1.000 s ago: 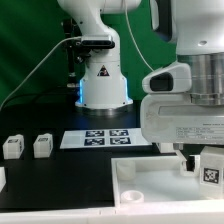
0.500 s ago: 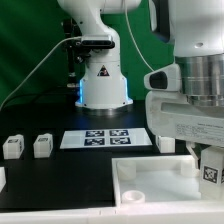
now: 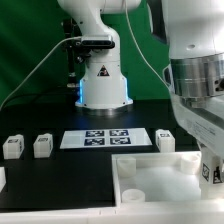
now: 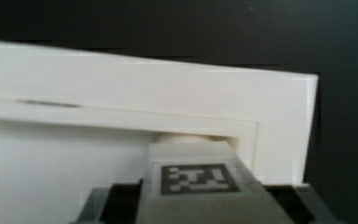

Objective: Assemble one leg

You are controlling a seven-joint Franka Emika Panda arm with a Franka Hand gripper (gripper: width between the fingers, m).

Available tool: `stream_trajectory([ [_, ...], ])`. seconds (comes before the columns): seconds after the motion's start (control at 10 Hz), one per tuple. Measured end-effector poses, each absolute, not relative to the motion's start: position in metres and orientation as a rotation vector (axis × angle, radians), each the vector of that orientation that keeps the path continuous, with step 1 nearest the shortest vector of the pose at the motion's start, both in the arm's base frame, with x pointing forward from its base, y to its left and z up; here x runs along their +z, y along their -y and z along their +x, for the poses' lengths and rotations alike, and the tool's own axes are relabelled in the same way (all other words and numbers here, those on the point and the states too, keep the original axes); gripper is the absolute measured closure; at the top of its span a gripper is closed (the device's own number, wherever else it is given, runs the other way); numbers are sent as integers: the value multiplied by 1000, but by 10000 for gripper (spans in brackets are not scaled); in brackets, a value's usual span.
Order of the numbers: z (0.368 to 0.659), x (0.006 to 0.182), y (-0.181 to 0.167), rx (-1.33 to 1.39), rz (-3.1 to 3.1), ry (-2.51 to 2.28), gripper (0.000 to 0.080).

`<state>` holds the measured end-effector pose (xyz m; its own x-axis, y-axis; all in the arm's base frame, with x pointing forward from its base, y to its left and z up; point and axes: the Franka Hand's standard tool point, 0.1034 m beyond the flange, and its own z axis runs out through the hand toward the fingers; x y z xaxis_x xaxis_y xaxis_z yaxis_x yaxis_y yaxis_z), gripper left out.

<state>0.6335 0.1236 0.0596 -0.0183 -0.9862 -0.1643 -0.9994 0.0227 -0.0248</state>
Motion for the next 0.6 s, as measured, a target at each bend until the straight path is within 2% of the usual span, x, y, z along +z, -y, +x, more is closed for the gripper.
stream_trajectory([
  [0.2, 635, 60, -122, 179, -1796, -2400, 508],
  [0.5, 633, 58, -120, 183, -1710, -2477, 508],
  [0.6, 632, 58, -121, 186, -1709, -2477, 434],
])
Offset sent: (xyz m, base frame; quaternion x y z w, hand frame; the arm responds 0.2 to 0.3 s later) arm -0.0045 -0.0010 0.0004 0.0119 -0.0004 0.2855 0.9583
